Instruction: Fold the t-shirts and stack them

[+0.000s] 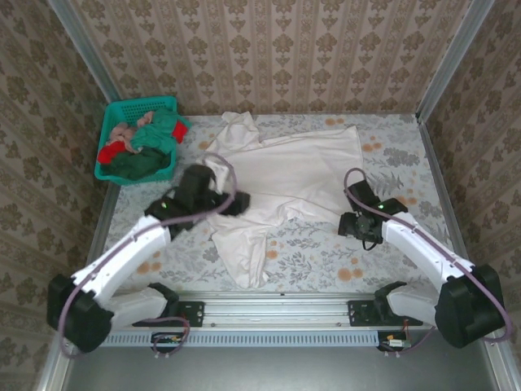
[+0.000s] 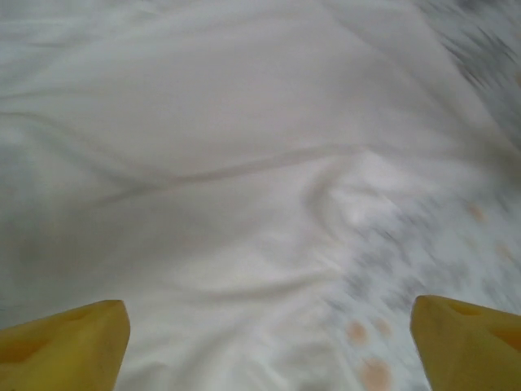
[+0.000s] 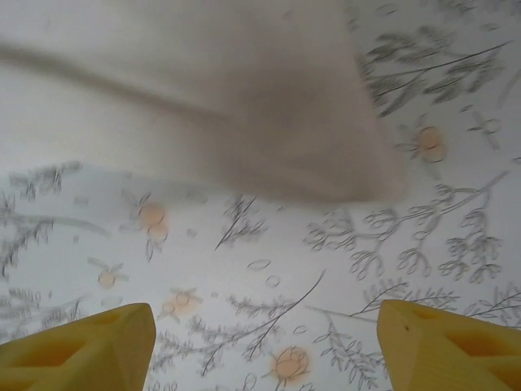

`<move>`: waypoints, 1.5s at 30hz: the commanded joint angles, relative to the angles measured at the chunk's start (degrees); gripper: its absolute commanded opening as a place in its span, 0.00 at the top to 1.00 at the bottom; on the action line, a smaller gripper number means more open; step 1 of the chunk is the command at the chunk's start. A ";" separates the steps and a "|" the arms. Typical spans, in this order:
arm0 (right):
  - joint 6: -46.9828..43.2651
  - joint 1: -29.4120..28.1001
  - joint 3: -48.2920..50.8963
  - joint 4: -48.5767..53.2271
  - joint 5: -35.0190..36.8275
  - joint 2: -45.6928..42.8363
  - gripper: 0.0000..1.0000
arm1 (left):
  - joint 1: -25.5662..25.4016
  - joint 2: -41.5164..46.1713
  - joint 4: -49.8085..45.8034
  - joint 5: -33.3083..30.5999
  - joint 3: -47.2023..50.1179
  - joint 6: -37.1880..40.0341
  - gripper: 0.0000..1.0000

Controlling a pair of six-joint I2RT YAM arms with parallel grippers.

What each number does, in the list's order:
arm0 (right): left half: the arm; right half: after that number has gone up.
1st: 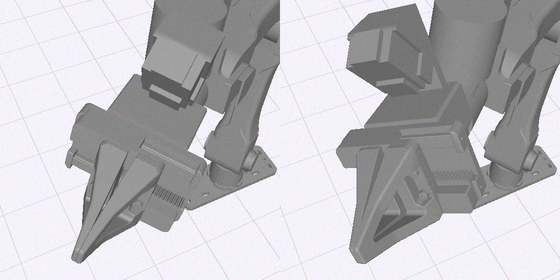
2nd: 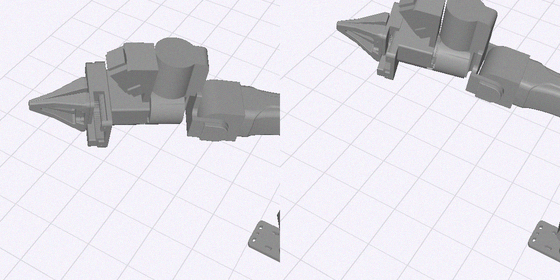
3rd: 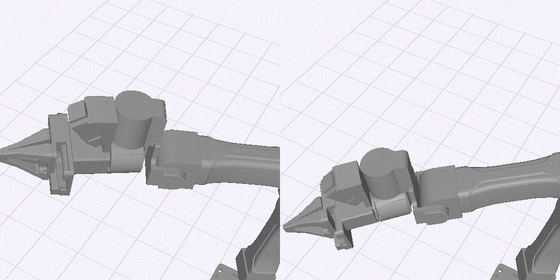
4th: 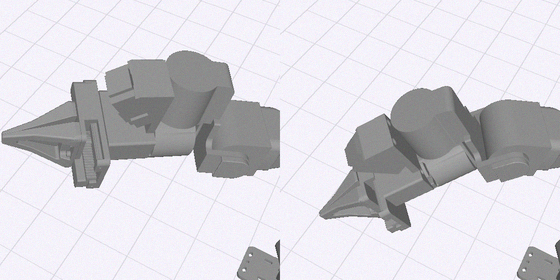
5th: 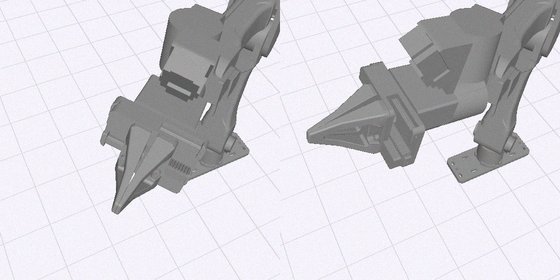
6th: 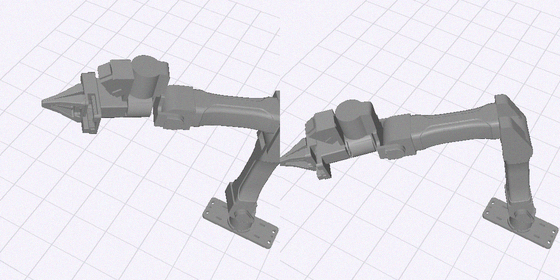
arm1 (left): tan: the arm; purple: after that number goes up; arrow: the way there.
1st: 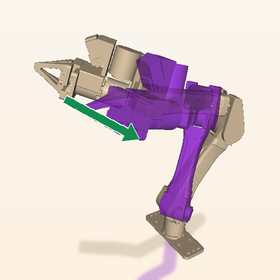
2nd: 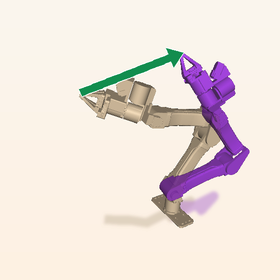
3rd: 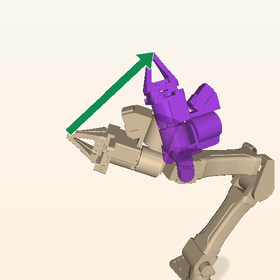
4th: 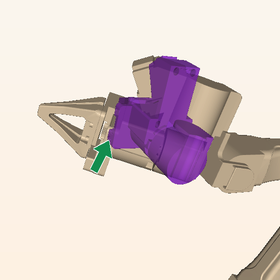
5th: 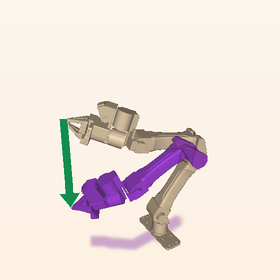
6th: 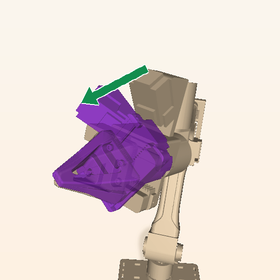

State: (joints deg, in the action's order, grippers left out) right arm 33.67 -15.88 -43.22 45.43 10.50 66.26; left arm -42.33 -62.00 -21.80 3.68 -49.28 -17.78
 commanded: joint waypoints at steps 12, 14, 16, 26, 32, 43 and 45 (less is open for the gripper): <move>-1.67 9.80 -1.87 -7.41 -1.57 10.87 0.29 | -27.88 -10.93 -4.22 -8.34 10.99 -16.61 0.32; -1.59 10.37 -1.86 -8.17 -2.05 12.12 0.29 | -27.99 -11.21 -1.85 -5.67 12.02 -15.69 0.29; -1.74 10.78 -1.87 -8.50 -2.89 12.73 0.29 | -28.07 -12.10 -1.68 -4.20 12.61 -15.64 0.32; -1.22 11.65 -1.09 -10.04 -5.81 13.11 0.32 | -26.54 0.69 -12.65 -7.02 13.35 -13.97 0.93; -1.13 11.57 -1.10 -11.39 -6.45 16.25 0.40 | -23.62 8.57 -17.36 -7.66 14.56 -13.46 1.00; -4.34 13.06 -7.90 -4.46 -1.90 13.95 1.00 | -17.64 16.88 -20.93 -8.44 14.18 -12.45 1.00; -5.10 13.97 -10.07 -1.72 0.26 10.80 1.00 | -17.35 16.27 -21.02 -8.52 14.12 -12.53 1.00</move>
State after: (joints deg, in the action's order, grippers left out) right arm 30.33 -3.14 -49.39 38.17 6.09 81.97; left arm -60.25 -45.36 -40.93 -4.38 -35.46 -31.66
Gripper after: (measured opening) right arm 0.065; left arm 0.049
